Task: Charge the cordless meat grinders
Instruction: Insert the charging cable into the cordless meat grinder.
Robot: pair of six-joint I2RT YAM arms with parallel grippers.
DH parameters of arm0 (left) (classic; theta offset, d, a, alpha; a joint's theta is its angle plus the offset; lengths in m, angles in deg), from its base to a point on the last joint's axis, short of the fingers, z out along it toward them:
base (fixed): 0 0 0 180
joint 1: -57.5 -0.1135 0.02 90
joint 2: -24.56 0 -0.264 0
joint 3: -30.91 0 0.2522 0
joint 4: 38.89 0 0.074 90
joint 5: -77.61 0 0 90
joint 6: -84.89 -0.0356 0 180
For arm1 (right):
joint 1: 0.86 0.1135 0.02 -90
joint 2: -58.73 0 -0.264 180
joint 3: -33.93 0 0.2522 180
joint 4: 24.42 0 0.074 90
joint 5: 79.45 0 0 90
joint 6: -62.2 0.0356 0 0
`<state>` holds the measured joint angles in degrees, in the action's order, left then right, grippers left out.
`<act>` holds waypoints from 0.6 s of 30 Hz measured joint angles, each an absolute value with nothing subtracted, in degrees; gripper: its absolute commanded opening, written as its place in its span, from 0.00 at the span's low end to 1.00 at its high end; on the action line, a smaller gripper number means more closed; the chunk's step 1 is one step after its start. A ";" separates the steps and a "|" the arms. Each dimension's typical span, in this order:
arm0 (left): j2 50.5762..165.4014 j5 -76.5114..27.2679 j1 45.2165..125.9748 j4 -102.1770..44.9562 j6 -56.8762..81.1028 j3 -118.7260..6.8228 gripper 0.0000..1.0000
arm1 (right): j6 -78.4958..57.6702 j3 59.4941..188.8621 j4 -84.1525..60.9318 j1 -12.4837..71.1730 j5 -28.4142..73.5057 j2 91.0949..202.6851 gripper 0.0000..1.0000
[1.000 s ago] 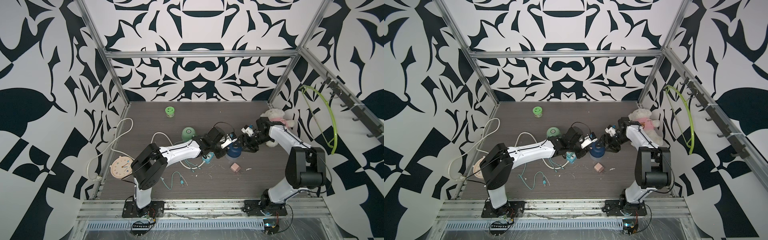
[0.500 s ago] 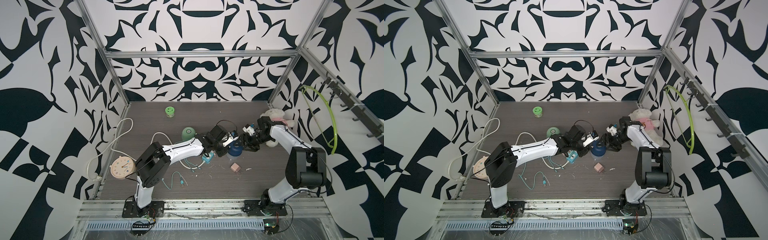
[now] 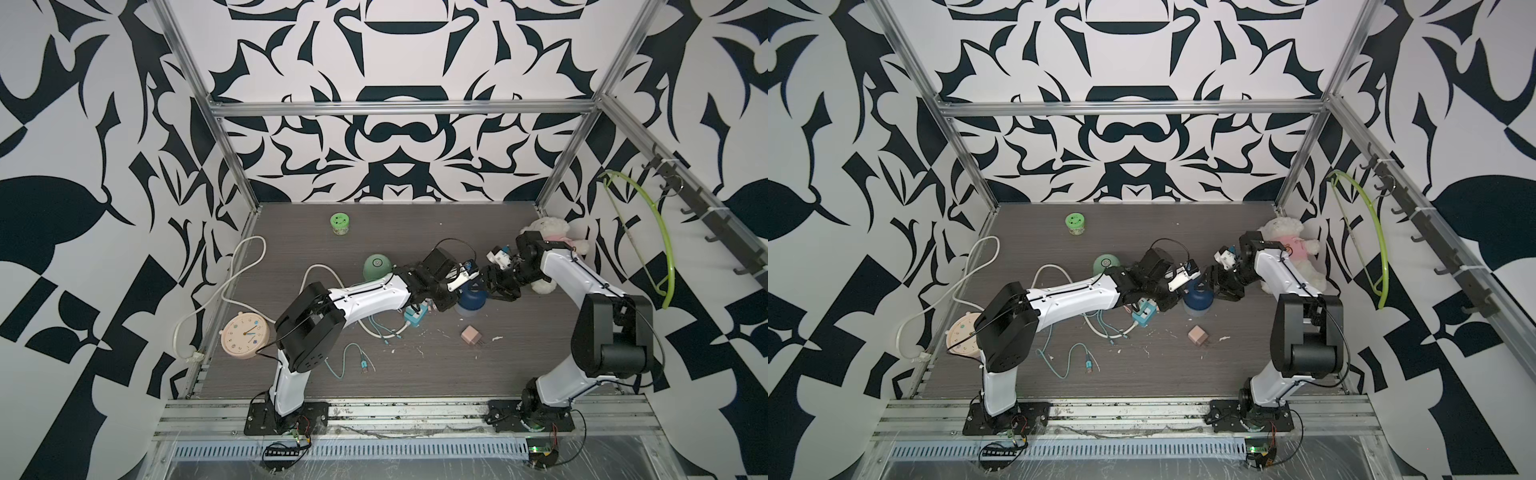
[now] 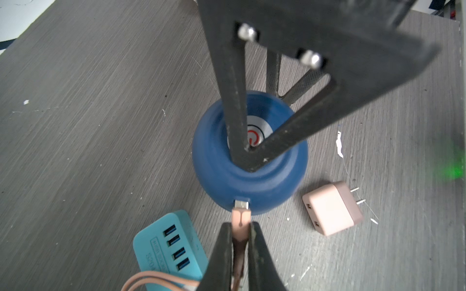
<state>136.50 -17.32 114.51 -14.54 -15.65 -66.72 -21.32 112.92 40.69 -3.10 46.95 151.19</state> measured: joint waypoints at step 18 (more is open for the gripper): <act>137.46 -17.96 115.06 -22.74 -17.73 -67.68 0.48 | -21.19 113.42 41.83 -2.64 47.82 151.91 0.75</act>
